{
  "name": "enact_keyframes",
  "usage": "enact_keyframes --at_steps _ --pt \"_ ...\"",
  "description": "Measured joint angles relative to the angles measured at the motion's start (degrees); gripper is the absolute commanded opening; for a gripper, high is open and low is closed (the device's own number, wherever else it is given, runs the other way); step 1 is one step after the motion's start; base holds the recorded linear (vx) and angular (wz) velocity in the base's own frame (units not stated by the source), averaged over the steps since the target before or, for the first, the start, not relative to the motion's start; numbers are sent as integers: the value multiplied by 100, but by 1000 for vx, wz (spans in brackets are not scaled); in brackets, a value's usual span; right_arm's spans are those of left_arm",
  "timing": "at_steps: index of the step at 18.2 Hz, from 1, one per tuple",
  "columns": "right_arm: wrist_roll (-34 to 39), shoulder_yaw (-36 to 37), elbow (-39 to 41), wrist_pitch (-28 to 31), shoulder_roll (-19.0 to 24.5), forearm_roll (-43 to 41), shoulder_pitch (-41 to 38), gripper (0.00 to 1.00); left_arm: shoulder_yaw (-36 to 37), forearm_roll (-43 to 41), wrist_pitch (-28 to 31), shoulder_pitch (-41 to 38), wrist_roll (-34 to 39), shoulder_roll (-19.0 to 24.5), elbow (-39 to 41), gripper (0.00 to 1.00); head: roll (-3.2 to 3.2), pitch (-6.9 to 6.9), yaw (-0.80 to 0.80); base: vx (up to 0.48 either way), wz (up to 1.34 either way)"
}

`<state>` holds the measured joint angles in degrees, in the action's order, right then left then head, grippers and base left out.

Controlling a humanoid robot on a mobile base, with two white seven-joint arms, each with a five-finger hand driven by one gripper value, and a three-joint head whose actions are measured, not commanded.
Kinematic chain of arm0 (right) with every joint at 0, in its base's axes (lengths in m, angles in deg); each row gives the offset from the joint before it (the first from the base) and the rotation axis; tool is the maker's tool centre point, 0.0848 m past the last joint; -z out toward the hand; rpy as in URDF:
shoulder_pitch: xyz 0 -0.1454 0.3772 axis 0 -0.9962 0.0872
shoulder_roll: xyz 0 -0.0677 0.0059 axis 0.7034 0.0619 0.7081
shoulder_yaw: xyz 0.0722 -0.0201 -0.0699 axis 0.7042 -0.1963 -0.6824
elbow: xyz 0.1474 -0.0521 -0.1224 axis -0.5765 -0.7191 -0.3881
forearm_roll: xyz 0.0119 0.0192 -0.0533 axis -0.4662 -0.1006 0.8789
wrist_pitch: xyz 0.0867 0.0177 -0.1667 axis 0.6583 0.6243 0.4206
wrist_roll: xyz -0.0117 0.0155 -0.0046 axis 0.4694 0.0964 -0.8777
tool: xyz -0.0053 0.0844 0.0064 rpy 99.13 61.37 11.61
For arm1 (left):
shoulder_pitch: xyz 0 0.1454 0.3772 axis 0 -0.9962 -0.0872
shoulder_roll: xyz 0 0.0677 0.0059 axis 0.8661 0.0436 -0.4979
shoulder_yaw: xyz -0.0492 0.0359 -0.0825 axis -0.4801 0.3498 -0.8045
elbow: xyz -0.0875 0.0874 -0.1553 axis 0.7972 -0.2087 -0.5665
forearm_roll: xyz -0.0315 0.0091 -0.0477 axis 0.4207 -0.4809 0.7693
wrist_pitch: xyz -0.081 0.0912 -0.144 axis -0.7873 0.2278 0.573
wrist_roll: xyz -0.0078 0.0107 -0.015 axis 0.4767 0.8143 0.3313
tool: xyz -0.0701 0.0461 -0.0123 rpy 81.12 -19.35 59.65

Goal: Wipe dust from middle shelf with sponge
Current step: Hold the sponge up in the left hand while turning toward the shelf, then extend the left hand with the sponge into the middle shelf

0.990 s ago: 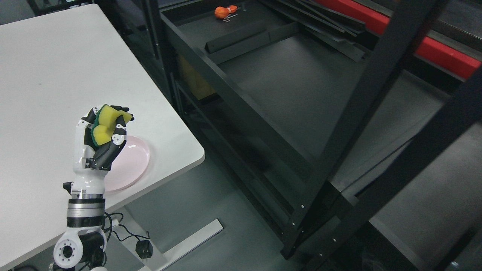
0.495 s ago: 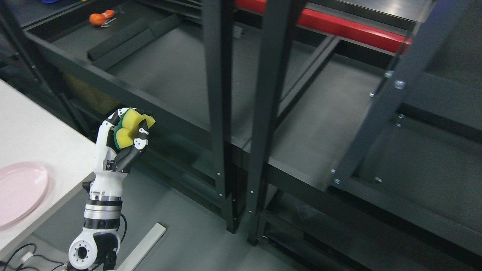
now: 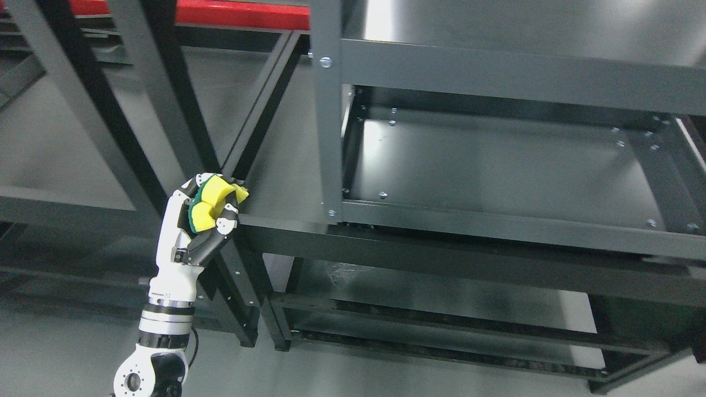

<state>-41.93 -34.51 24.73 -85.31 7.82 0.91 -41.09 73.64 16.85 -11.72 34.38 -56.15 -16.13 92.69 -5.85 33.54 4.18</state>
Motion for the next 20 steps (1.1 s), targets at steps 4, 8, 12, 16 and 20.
enact_keyframes --at_steps 4,8,12,16,20 --pt "0 0 0 0 0 0 0 100 119 -5 -20 -114 -147 -1 8 2 0 -1 0 -74 -489" --pt "0 0 0 0 0 0 1 100 203 -7 -27 -179 -186 -2 13 2 0 -1 0 -36 -193" --pt "0 0 0 0 0 0 3 100 252 -9 -29 -202 -187 -2 17 2 0 -1 0 3 13" --pt "0 0 0 0 0 0 3 100 308 -23 -29 -210 -187 -3 20 2 0 -2 0 8 41" --pt "0 0 0 0 0 0 2 100 529 -262 -63 -181 -410 37 22 2 0 -2 0 1 4"
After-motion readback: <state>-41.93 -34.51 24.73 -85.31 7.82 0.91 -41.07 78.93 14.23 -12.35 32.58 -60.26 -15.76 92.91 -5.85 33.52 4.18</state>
